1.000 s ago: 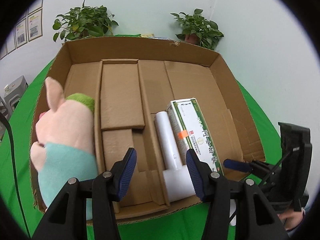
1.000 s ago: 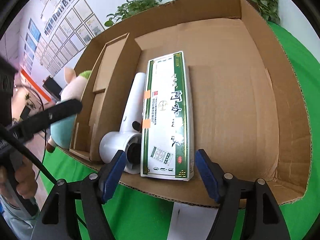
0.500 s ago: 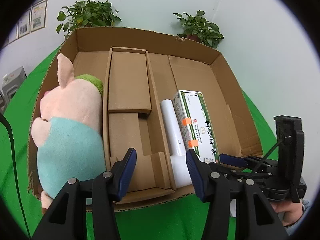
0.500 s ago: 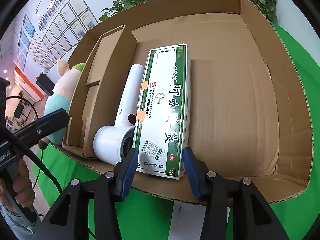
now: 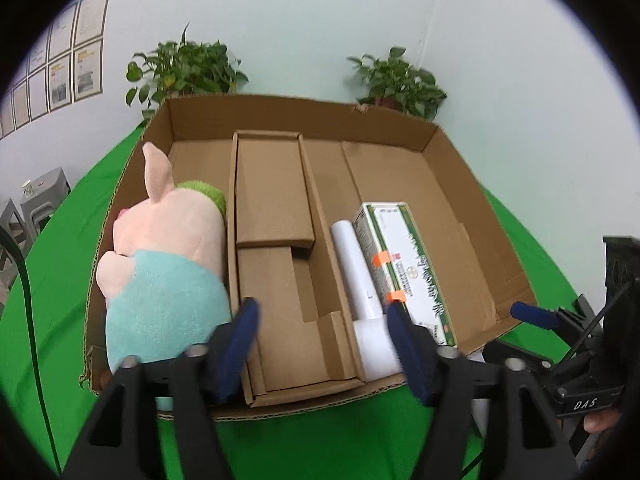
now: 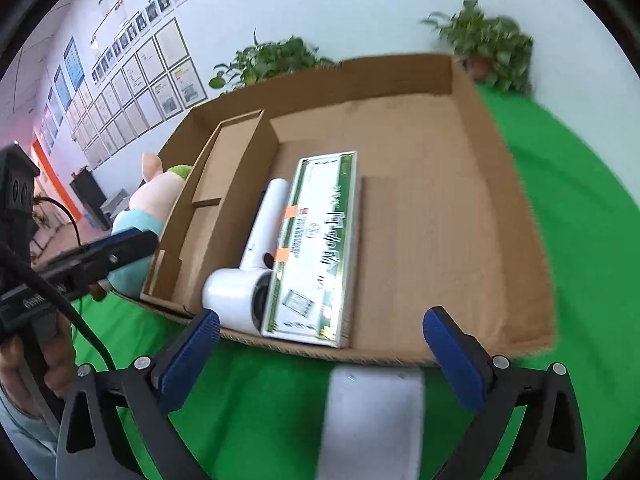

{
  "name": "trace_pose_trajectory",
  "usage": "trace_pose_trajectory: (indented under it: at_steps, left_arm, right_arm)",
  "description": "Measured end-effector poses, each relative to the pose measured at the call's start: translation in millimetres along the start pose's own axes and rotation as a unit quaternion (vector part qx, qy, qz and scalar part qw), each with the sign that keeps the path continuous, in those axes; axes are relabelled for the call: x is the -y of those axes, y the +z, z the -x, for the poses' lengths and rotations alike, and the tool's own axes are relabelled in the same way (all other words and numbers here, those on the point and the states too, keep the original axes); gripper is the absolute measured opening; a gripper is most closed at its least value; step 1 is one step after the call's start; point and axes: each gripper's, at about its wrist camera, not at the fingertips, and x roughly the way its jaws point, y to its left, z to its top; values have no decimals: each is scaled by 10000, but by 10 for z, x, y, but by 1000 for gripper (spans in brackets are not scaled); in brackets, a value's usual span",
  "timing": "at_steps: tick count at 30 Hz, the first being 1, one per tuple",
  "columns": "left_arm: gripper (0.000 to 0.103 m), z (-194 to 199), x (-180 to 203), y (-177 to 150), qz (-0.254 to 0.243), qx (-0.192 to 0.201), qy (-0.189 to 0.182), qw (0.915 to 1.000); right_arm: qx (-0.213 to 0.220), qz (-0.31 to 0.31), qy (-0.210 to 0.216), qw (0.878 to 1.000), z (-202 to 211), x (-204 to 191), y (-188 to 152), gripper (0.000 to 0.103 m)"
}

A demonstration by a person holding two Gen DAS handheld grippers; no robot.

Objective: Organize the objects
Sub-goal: 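Lower the medicine box beside the hair dryer and open the left gripper, then reach the left gripper to the white plastic case and grasp its end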

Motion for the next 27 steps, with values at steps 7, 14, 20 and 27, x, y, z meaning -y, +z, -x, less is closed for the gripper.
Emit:
trace_pose_trajectory:
  at_steps: [7, 14, 20, 27]
  left_arm:
    - [80, 178, 115, -94, -106, 478, 34, 9988]
    - [80, 111, 211, -240, -161, 133, -452, 9988]
    - [80, -48, 285, -418, -19, -396, -949, 9947]
    - [80, -79, 327, -525, 49, -565, -1173, 9915]
  right_arm:
    - [522, 181, -210, 9983, 442, 84, -351, 102]
    - [261, 549, -155, 9980, 445, 177, -658, 102]
    - [-288, 300, -365, 9985, 242, 326, -808, 98]
    - [-474, 530, -584, 9958, 215, 246, -916, 69]
